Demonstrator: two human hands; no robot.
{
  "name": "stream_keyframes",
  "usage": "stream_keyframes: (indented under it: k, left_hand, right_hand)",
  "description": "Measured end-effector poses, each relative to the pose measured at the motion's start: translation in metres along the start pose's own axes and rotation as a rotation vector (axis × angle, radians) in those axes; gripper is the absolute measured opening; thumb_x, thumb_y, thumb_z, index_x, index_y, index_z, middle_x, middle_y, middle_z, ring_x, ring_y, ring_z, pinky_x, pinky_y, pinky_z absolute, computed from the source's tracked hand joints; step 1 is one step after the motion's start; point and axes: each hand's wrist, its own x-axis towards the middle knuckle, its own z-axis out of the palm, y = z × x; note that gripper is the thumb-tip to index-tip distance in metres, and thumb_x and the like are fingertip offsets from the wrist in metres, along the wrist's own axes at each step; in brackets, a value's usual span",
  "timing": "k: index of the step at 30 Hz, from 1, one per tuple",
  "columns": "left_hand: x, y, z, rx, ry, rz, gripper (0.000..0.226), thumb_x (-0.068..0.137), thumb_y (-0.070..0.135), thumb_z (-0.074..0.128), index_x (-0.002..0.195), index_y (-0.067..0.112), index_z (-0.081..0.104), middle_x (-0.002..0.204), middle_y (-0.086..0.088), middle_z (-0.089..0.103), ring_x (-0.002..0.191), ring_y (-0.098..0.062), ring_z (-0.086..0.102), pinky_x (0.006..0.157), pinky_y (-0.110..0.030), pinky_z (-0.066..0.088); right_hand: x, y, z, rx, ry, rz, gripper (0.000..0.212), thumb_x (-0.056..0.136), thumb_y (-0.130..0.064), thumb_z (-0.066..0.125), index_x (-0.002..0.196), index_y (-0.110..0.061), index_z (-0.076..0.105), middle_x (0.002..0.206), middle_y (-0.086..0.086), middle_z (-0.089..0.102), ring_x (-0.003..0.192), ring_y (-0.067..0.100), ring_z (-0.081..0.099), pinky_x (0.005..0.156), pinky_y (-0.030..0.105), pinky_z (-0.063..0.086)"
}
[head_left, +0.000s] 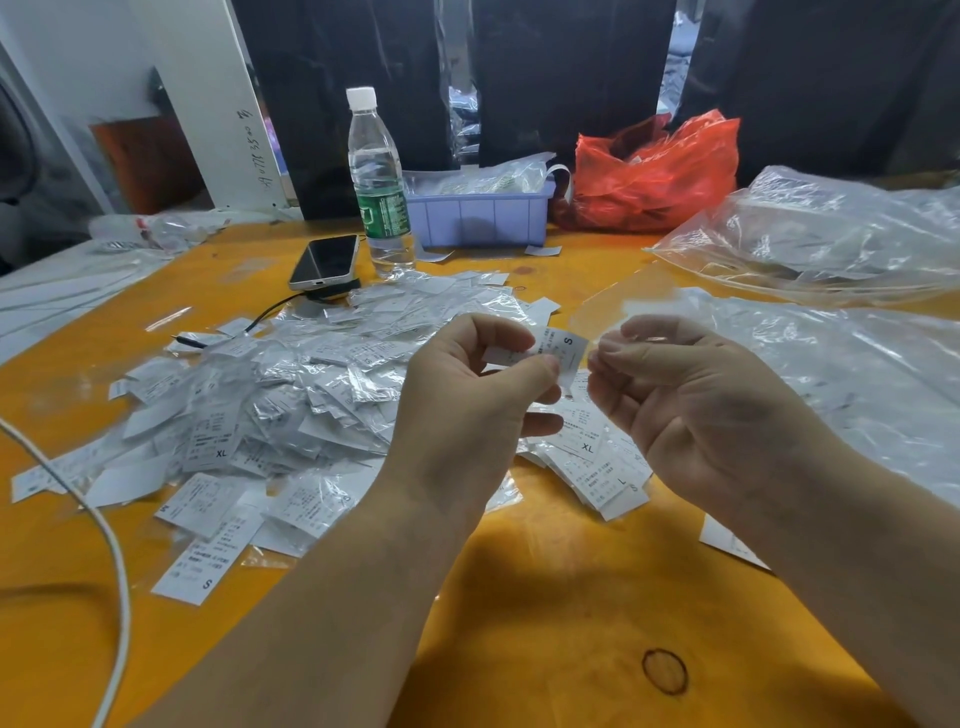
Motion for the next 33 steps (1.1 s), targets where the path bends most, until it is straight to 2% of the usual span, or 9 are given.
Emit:
stream_keyframes:
  k: [4,10,15,25,33]
  left_hand:
    - [0.0014,0.0004,-0.0012,-0.018,0.019,0.007,0.014,0.085,-0.001,0.069,0.088,0.011,0.062,0.083,-0.009,0.065,0.063,-0.013,0.066,0.055,-0.026,0.055]
    - [-0.0009,0.0015,0.0006,-0.011,-0.013,0.003,0.014,0.085,-0.003,0.068,0.087,0.010,0.062,0.081,-0.009,0.064,0.060,-0.013,0.064,0.053,-0.026,0.055]
    - [-0.0035,0.0031,0.0006,-0.003,-0.043,0.003,0.013,0.084,-0.003,0.068,0.088,0.007,0.062,0.082,-0.010,0.064,0.060,-0.014,0.063,0.054,-0.027,0.056]
    - [-0.0023,0.0021,0.0010,0.016,-0.036,-0.009,0.011,0.085,0.000,0.069,0.089,0.009,0.063,0.085,-0.011,0.064,0.060,-0.013,0.063,0.055,-0.026,0.056]
    - [-0.0001,0.0014,-0.0009,0.010,-0.015,-0.006,0.011,0.085,0.001,0.069,0.089,0.010,0.062,0.087,-0.012,0.064,0.059,-0.010,0.062,0.055,-0.025,0.055]
  right_hand:
    - [0.0004,-0.0004,-0.0004,0.013,0.008,-0.010,0.036,0.056,0.007,0.065,0.088,-0.008,0.057,0.064,0.008,0.067,0.062,0.019,0.070,0.057,0.025,0.057]
    - [-0.0005,-0.0019,-0.0009,0.022,0.033,-0.020,0.025,0.066,0.005,0.065,0.084,-0.008,0.055,0.063,0.009,0.068,0.060,0.017,0.069,0.057,0.023,0.056]
    - [-0.0011,-0.0005,-0.0001,-0.004,0.043,-0.016,0.024,0.061,-0.003,0.068,0.081,-0.008,0.055,0.071,0.012,0.067,0.063,0.019,0.067,0.057,0.024,0.056]
    - [0.0003,0.0011,-0.0035,-0.148,0.041,-0.014,0.019,0.059,-0.011,0.075,0.071,-0.015,0.061,0.064,0.003,0.068,0.055,0.010,0.064,0.052,0.024,0.053]
    - [-0.0008,0.0031,-0.0025,-0.193,0.019,0.022,0.029,0.053,-0.008,0.075,0.076,-0.014,0.059,0.064,0.002,0.066,0.057,0.012,0.063,0.054,0.025,0.054]
